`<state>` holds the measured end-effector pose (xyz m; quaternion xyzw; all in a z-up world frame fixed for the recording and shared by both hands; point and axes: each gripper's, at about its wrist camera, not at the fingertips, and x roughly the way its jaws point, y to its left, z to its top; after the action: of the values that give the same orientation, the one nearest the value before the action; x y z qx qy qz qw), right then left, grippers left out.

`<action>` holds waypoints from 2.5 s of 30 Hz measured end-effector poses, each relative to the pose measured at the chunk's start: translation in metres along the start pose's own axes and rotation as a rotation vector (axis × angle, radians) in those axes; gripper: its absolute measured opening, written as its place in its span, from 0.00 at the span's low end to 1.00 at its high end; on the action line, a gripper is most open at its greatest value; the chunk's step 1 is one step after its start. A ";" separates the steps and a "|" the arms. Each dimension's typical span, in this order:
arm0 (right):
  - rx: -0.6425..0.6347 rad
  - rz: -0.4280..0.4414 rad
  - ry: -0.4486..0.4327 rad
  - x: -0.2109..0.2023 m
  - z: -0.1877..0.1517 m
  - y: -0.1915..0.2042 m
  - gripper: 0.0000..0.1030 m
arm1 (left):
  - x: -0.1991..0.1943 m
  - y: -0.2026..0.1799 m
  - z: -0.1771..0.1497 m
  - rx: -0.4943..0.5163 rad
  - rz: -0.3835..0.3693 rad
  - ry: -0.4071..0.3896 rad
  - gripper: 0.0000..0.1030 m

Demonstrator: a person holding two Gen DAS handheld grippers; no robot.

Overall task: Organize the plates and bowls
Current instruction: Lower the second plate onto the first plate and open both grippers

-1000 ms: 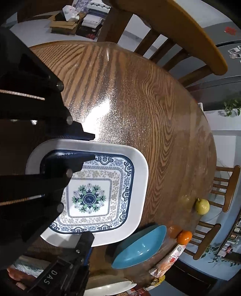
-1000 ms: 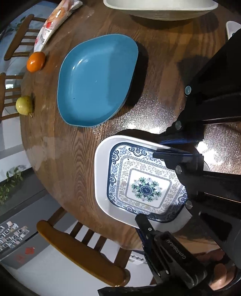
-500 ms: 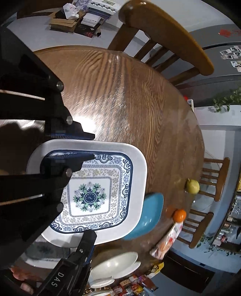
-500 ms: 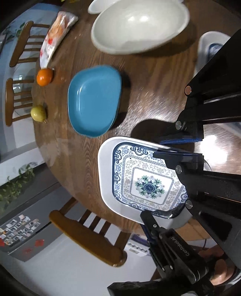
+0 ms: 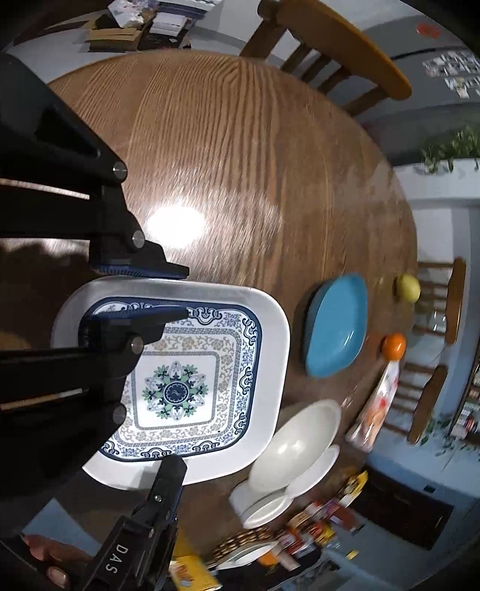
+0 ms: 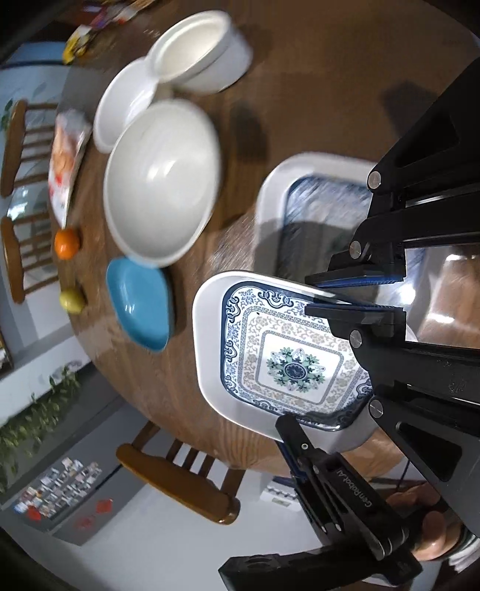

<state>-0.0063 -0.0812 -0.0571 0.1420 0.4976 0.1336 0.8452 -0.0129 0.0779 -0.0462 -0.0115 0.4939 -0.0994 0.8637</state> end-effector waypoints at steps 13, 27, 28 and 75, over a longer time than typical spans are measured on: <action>0.092 -0.048 0.017 -0.017 -0.028 -0.058 0.09 | 0.019 -0.057 -0.017 0.078 -0.039 0.061 0.11; 0.045 -0.061 0.061 0.002 -0.029 -0.058 0.09 | 0.033 -0.055 -0.020 0.055 0.001 0.091 0.11; 0.041 -0.063 0.064 0.004 -0.029 -0.057 0.09 | 0.034 -0.055 -0.020 0.054 0.005 0.092 0.11; 0.056 0.066 -0.090 -0.015 0.015 -0.039 0.39 | 0.108 0.020 0.147 -0.145 0.142 0.017 0.40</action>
<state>0.0031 -0.1242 -0.0520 0.1877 0.4574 0.1411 0.8577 0.1693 0.0665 -0.0649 -0.0381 0.5067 -0.0023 0.8613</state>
